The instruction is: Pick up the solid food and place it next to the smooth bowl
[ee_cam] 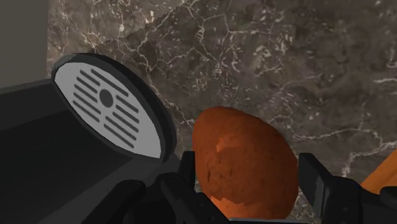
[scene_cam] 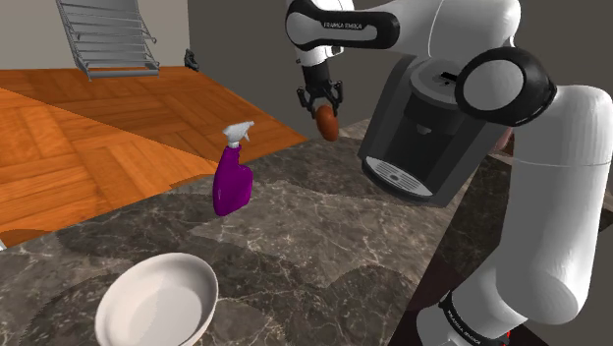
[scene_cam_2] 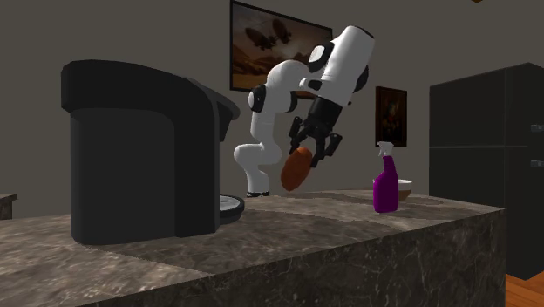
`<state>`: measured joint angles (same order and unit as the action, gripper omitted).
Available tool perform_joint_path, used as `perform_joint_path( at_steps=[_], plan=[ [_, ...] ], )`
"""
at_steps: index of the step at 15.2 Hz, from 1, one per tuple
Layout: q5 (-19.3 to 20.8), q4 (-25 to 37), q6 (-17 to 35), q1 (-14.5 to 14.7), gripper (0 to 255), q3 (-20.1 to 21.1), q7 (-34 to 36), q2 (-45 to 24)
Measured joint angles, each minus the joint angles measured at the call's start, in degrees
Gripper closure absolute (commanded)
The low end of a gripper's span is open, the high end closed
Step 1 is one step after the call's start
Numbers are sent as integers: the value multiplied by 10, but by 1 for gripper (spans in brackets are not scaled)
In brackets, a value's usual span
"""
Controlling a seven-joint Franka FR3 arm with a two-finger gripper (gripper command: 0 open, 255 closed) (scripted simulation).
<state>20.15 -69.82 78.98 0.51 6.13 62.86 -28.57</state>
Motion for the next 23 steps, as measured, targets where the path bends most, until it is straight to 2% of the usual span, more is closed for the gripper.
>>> perform_joint_path(
  at_steps=[8,13,23],
  plan=[
    [-33,-206,43,34,255,33,88,141],
    [-57,-281,52,60,255,56,140,194],
    [-120,-382,49,119,255,113,248,281]
  ],
)
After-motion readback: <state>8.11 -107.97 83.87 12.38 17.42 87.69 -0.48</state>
